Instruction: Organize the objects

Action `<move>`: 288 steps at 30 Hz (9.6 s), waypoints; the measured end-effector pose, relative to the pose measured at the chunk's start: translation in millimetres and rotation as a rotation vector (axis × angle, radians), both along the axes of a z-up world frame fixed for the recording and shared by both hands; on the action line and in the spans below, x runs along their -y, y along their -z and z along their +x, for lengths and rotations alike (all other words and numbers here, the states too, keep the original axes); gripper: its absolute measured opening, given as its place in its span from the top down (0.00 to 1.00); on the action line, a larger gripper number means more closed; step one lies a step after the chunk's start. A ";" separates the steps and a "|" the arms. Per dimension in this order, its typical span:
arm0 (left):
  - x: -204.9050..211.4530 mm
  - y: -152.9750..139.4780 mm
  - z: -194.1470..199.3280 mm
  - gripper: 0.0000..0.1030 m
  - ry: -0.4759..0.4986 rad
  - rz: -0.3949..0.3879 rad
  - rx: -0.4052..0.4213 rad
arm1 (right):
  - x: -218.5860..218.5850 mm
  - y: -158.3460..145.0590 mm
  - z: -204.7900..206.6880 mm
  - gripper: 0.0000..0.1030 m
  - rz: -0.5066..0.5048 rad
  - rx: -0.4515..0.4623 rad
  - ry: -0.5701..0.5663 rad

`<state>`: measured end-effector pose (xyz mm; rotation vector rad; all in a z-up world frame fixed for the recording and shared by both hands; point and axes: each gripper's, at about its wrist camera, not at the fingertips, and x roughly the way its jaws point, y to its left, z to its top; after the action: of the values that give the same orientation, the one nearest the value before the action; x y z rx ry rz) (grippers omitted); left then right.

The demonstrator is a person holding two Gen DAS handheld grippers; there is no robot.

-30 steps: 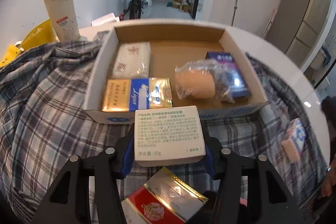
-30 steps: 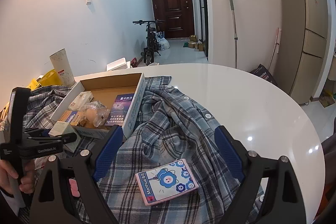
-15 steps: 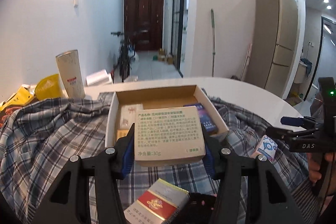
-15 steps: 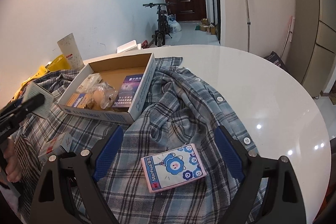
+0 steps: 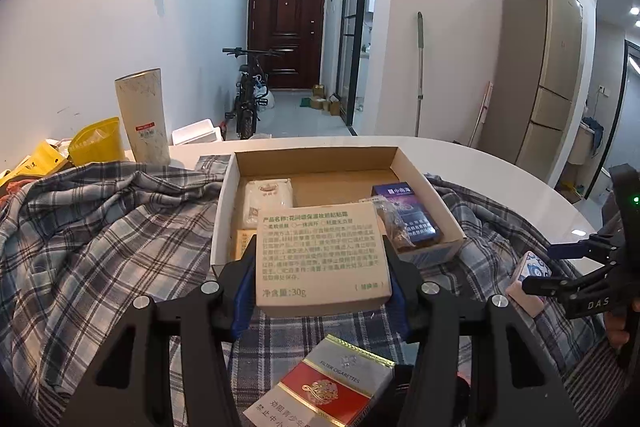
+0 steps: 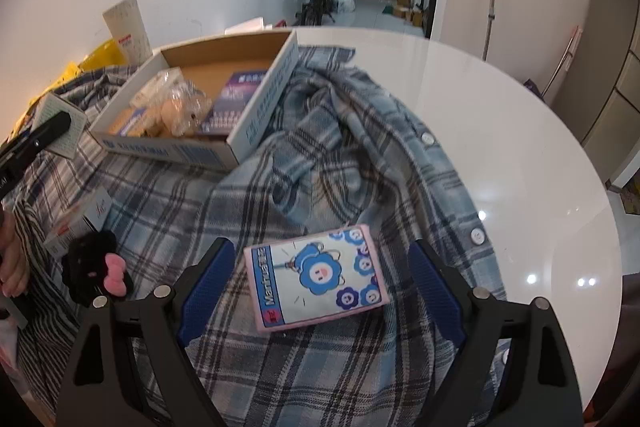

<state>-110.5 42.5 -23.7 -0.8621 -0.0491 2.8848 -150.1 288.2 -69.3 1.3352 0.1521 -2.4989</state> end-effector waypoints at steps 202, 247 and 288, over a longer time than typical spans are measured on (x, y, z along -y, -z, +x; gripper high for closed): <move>67.5 -175.5 -26.2 0.10 -0.212 0.122 -0.330 | 100.8 -191.0 -50.1 0.05 -0.252 -0.555 0.112; 30.8 -92.3 96.5 0.00 -0.043 0.004 -0.184 | 70.7 -128.0 94.8 0.00 -0.278 -0.613 0.006; 45.4 -27.7 61.4 0.00 -0.075 0.012 -0.115 | 102.9 -95.6 82.2 0.00 -0.177 -0.554 -0.119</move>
<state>-49.0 -2.9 4.0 -0.7047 -0.0891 2.9948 -67.8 185.4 26.3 0.5268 0.1204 -2.6388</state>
